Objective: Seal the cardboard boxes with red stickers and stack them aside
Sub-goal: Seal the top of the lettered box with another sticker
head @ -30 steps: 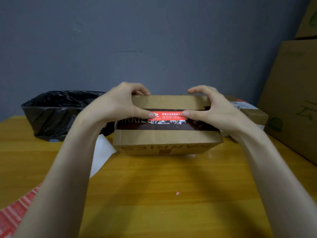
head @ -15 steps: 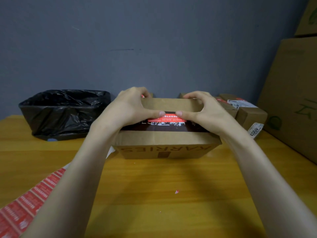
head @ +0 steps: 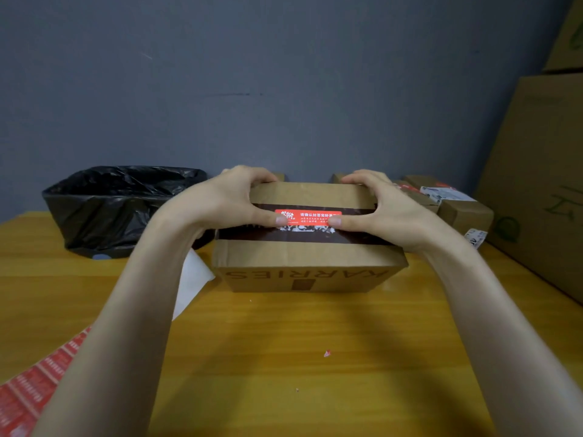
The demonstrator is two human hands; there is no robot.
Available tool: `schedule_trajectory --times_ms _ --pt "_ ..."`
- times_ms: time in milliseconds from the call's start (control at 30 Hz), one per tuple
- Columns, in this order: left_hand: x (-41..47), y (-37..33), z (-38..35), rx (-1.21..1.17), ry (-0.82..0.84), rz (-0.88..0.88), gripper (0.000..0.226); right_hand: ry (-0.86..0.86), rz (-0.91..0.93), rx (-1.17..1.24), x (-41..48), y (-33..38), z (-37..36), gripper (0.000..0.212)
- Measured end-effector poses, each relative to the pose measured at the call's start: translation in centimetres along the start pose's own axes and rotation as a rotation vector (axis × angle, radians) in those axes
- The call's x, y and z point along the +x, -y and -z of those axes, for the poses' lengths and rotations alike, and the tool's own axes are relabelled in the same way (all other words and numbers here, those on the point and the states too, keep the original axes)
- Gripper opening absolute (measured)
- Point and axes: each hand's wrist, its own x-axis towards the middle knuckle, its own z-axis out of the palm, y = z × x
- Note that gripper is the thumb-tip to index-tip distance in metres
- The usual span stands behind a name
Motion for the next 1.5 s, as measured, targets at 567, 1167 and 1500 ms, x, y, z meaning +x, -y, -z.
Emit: schedule_trajectory --times_ms 567,1167,1500 --pt "-0.8 0.0 0.1 0.393 0.175 -0.17 0.113 -0.14 -0.048 0.391 0.1 -0.7 0.0 0.045" --pt "0.6 0.4 -0.2 -0.279 -0.368 0.108 0.061 -0.227 -0.038 0.42 0.7 1.9 -6.4 0.078" --pt "1.4 0.3 -1.2 -0.115 -0.276 0.111 0.117 -0.18 -0.005 0.534 0.3 1.7 -7.0 0.106"
